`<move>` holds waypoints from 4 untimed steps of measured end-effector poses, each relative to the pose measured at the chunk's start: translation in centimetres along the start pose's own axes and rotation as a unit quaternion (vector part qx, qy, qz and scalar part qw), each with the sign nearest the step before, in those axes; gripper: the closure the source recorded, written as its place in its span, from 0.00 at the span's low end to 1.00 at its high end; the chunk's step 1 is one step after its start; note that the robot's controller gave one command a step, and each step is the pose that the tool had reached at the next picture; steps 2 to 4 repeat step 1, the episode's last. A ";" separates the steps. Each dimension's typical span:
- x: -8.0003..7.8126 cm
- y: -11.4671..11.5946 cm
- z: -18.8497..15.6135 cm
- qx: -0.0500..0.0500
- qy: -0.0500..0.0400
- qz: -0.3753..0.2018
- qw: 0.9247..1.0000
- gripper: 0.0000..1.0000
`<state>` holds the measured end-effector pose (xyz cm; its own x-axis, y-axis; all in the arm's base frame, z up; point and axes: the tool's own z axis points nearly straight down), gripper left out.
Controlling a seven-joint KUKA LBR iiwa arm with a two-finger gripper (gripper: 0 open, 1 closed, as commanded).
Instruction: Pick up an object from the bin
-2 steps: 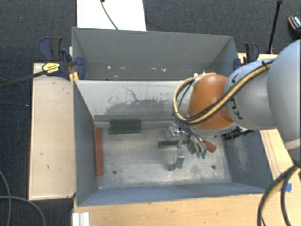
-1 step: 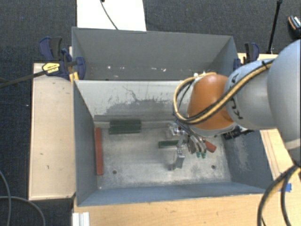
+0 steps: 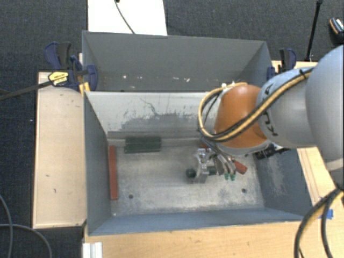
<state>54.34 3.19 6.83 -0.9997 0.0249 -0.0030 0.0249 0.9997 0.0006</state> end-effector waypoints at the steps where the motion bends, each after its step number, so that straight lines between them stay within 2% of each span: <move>1: -0.3 0.0 -9.3 0.000 -0.004 -0.001 1.000 1.00; 4: -0.3 0.0 -9.3 0.000 -0.004 -0.001 1.000 1.00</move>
Offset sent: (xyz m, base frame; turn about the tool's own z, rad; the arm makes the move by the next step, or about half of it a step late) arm 0.0000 -0.0001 0.0880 0.0000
